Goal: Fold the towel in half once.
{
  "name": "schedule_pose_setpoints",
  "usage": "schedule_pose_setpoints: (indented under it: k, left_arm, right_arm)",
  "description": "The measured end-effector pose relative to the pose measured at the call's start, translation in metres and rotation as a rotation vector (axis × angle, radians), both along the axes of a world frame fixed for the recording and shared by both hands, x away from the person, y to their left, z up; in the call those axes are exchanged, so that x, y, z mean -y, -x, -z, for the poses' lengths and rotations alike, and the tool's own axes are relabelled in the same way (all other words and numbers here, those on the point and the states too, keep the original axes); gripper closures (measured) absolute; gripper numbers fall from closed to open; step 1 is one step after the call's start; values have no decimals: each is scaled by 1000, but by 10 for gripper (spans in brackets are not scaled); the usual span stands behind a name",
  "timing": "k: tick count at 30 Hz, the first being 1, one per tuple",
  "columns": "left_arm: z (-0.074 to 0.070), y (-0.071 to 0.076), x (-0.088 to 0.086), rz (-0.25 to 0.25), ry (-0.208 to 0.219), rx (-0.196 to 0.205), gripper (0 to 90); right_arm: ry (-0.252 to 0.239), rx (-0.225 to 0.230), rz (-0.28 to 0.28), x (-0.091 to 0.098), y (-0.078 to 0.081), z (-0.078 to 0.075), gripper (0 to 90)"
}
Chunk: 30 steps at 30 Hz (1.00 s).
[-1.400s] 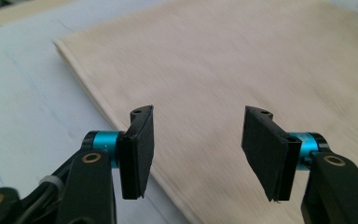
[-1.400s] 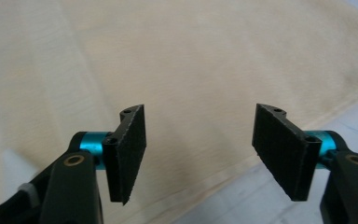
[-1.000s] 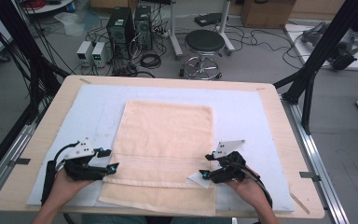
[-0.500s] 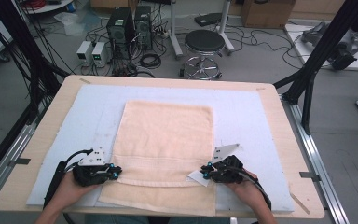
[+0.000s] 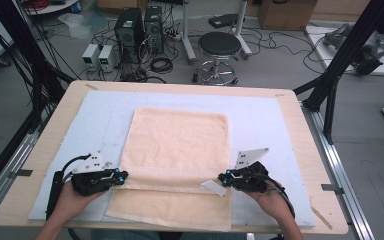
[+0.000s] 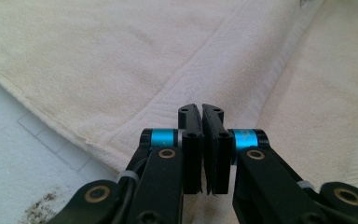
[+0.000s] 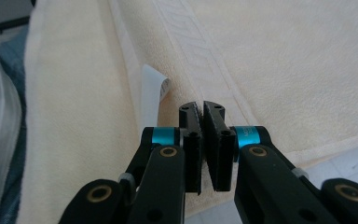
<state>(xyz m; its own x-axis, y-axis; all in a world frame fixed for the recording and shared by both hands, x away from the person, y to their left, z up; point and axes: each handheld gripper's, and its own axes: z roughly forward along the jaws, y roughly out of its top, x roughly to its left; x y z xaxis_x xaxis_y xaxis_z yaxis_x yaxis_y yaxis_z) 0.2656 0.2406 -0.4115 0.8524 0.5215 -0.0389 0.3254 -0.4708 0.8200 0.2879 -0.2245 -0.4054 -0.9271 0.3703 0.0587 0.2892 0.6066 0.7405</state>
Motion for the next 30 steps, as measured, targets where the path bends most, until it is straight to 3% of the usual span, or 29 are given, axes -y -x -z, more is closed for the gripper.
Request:
schedule_pose_setpoints:
  k: [7, 11, 15, 20, 22, 23, 26, 30]
  left_arm:
    - [-18, 3, 5, 5, 2, 25, 862]
    - [-29, 14, 4, 25, 5, 38, 862]
    - [-30, 32, 0, 35, 9, 27, 861]
    - [-21, 56, -7, 74, 16, -17, 844]
    - [-16, 61, -8, 62, 13, -33, 707]
    - [-14, 61, -9, 53, 3, -36, 639]
    - [-9, 55, -10, 28, -16, -42, 608]
    - [-5, 40, -6, 5, -18, -30, 574]
  right_arm:
    - [0, 30, -5, 6, 8, -22, 864]
    - [-3, 46, -31, 8, 21, -38, 863]
    - [-13, 44, -62, 8, 40, -47, 863]
    - [-2, 13, -127, 3, 66, -43, 849]
    - [-7, -10, -136, 4, 70, -38, 746]
    - [-4, -20, -129, 5, 70, -34, 733]
    - [7, -42, -103, 6, 65, -23, 674]
    - [8, -31, -75, 1, 55, -13, 634]
